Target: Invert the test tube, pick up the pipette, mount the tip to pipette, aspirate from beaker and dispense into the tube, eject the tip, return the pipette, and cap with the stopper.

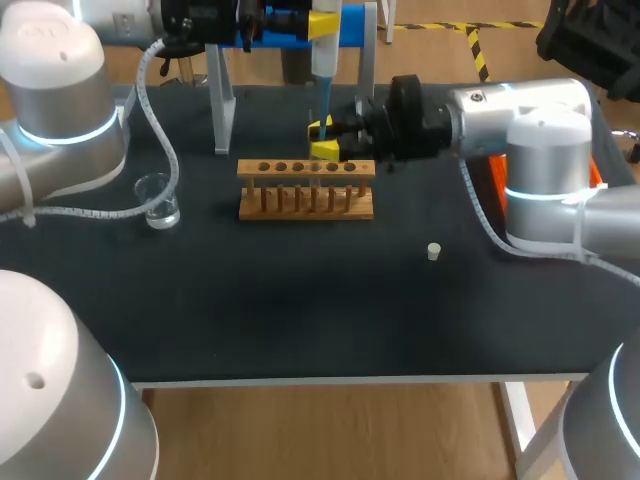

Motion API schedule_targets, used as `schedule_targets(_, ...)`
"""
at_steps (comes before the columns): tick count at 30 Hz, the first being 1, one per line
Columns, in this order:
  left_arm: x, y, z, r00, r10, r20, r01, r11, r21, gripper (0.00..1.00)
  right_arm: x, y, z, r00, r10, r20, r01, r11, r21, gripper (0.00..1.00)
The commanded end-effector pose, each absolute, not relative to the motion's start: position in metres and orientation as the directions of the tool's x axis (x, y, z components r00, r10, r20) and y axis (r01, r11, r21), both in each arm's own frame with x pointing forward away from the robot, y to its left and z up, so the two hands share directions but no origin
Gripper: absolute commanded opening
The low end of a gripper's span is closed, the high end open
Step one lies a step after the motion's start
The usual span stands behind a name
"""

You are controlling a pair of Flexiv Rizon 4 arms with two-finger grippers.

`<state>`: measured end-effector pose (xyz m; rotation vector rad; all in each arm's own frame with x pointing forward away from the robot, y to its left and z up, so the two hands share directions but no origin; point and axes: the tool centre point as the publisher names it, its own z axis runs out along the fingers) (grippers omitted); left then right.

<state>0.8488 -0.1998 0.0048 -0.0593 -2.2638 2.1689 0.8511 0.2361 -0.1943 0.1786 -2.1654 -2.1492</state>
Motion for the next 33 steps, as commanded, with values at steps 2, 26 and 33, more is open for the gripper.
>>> schedule_targets(2, 0.848, -0.200, 0.004, -0.999, 0.029, -0.024, 0.025, 0.038, -0.999, 0.00, 0.845, 0.214, -0.207, -0.990, -0.142, -0.016, -0.021, 0.033, 0.999, 1.00)
schedule_targets(26, 0.848, -0.200, 0.004, -0.999, 0.029, -0.024, 0.025, 0.038, -0.999, 0.00, 0.825, 0.105, -0.233, -0.999, -0.043, -0.022, -0.026, 0.095, 0.995, 1.00)
schedule_targets(33, 0.848, -0.200, 0.004, -0.999, 0.029, -0.024, 0.025, 0.038, -0.999, 0.00, 0.821, 0.098, -0.236, -0.999, -0.041, -0.019, -0.024, 0.116, 0.993, 1.00)
